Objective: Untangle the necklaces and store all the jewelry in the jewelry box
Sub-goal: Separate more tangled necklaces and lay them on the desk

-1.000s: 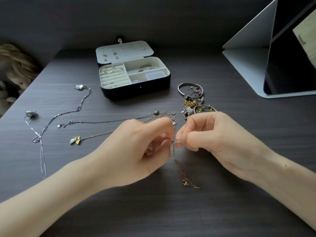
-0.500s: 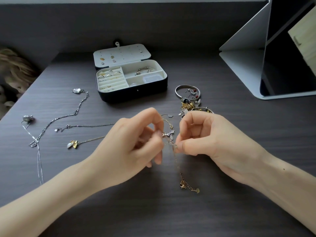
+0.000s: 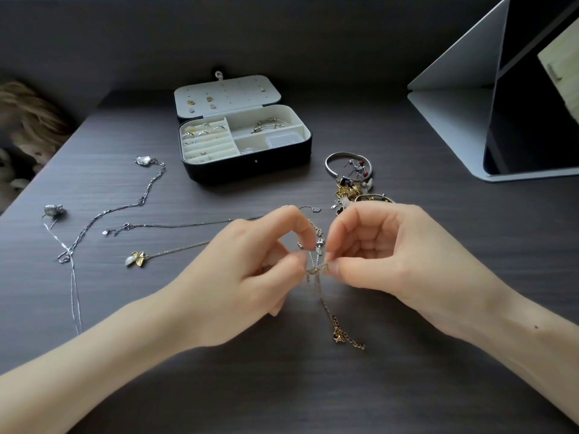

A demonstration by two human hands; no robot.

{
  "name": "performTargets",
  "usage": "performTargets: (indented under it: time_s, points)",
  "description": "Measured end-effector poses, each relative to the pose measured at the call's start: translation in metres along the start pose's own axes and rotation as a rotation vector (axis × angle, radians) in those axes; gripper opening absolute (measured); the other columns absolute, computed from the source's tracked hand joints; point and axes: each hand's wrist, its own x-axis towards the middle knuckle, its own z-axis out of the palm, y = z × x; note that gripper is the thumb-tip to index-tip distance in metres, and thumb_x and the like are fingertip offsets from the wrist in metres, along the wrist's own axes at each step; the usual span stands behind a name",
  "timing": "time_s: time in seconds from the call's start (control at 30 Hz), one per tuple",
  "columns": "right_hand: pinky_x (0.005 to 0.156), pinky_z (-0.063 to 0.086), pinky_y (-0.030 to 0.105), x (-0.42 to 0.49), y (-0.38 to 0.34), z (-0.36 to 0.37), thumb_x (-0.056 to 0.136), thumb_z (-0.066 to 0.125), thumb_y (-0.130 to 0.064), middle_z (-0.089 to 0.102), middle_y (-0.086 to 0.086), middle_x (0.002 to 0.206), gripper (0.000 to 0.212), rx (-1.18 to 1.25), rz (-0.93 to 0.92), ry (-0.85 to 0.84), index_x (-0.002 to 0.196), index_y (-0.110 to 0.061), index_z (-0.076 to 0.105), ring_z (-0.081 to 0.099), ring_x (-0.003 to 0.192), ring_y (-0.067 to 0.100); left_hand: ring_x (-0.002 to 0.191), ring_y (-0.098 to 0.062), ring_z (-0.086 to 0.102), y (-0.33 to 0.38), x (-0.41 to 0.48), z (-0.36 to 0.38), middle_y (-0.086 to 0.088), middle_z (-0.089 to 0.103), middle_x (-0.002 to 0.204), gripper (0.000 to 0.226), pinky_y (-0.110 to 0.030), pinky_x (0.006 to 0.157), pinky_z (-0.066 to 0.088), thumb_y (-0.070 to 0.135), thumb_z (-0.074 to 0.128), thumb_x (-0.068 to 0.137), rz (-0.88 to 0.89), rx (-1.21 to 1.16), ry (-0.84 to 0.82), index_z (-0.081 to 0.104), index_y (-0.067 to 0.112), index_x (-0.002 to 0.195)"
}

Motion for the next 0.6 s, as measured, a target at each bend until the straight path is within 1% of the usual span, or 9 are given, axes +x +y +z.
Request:
performTargets:
  time_s: [0.07, 0.13, 0.23, 0.27, 0.37, 0.47, 0.5, 0.53, 0.6]
  points:
    - [0.067, 0.051, 0.021, 0.0002, -0.0001, 0.0002, 0.072, 0.067, 0.012, 0.066, 0.000, 0.067, 0.025, -0.003, -0.002, -0.007, 0.069, -0.013, 0.063, 0.060, 0.065, 0.010, 0.037, -0.010, 0.041, -0.0001, 0.0000, 0.0001, -0.001, 0.055, 0.044, 0.012, -0.016, 0.046, 0.035, 0.034, 0.044, 0.087, -0.003, 0.006, -0.010, 0.052, 0.025, 0.088]
    - [0.067, 0.051, 0.022, 0.0004, 0.0002, 0.0009, 0.072, 0.067, 0.012, 0.066, 0.000, 0.067, 0.026, -0.003, 0.000, -0.013, 0.068, -0.013, 0.063, 0.060, 0.065, 0.011, 0.038, -0.012, 0.040, 0.0000, 0.0007, -0.0009, -0.002, 0.052, 0.043, 0.020, -0.020, 0.045, 0.035, 0.039, 0.048, 0.088, -0.005, 0.025, -0.012, 0.054, 0.022, 0.082]
    - [0.065, 0.050, 0.023, 0.0010, 0.0007, 0.0021, 0.073, 0.067, 0.013, 0.065, 0.000, 0.067, 0.026, -0.004, 0.003, -0.015, 0.067, -0.013, 0.063, 0.059, 0.064, 0.012, 0.042, -0.020, 0.036, 0.0020, 0.0023, -0.0020, -0.010, 0.046, 0.044, 0.019, -0.035, 0.049, 0.037, 0.032, 0.057, 0.085, -0.021, 0.067, -0.013, 0.056, 0.017, 0.075]
    - [0.065, 0.050, 0.023, 0.0010, 0.0007, 0.0023, 0.073, 0.067, 0.013, 0.064, 0.000, 0.066, 0.027, -0.002, 0.003, -0.015, 0.067, -0.013, 0.063, 0.058, 0.064, 0.012, 0.043, -0.021, 0.035, 0.0029, 0.0027, -0.0021, -0.011, 0.044, 0.045, 0.018, -0.035, 0.050, 0.035, 0.031, 0.057, 0.084, -0.032, 0.055, -0.017, 0.058, 0.015, 0.074]
    - [0.064, 0.049, 0.022, 0.0009, 0.0001, 0.0029, 0.073, 0.066, 0.013, 0.064, 0.000, 0.066, 0.027, 0.006, 0.018, -0.025, 0.067, -0.013, 0.063, 0.058, 0.065, 0.013, 0.043, -0.018, 0.033, 0.0034, 0.0032, -0.0031, -0.011, 0.042, 0.045, 0.017, -0.028, 0.047, 0.031, 0.027, 0.057, 0.080, -0.067, -0.006, -0.027, 0.060, 0.013, 0.073]
    - [0.063, 0.048, 0.021, 0.0015, 0.0015, 0.0034, 0.072, 0.067, 0.014, 0.063, 0.000, 0.065, 0.031, 0.020, 0.037, -0.034, 0.065, -0.016, 0.064, 0.057, 0.064, 0.012, 0.044, -0.023, 0.035, 0.0025, 0.0037, -0.0033, -0.012, 0.044, 0.045, 0.013, -0.023, 0.046, 0.030, 0.025, 0.055, 0.077, -0.113, -0.042, -0.021, 0.061, 0.014, 0.072]
    - [0.062, 0.047, 0.021, 0.0015, 0.0018, 0.0039, 0.071, 0.069, 0.011, 0.063, 0.000, 0.065, 0.030, 0.027, 0.039, -0.039, 0.064, -0.018, 0.064, 0.056, 0.064, 0.012, 0.043, -0.022, 0.036, 0.0024, 0.0035, -0.0028, -0.010, 0.045, 0.043, 0.012, -0.021, 0.045, 0.031, 0.024, 0.054, 0.076, -0.125, -0.039, -0.017, 0.061, 0.014, 0.072]
    - [0.062, 0.047, 0.020, 0.0015, 0.0023, 0.0043, 0.067, 0.068, 0.006, 0.063, -0.001, 0.065, 0.025, 0.036, 0.041, -0.046, 0.064, -0.019, 0.065, 0.056, 0.064, 0.011, 0.040, -0.017, 0.036, 0.0023, 0.0032, -0.0022, -0.007, 0.046, 0.041, 0.012, -0.019, 0.045, 0.031, 0.023, 0.053, 0.076, -0.140, -0.038, -0.013, 0.060, 0.015, 0.071]
    - [0.060, 0.046, 0.019, 0.0012, 0.0032, 0.0045, 0.062, 0.063, -0.001, 0.063, -0.002, 0.065, 0.022, 0.054, 0.053, -0.055, 0.064, -0.022, 0.067, 0.055, 0.063, 0.011, 0.038, -0.011, 0.040, 0.0019, 0.0028, -0.0014, 0.001, 0.049, 0.038, 0.010, -0.015, 0.045, 0.033, 0.022, 0.051, 0.074, -0.173, -0.053, -0.009, 0.059, 0.016, 0.070]
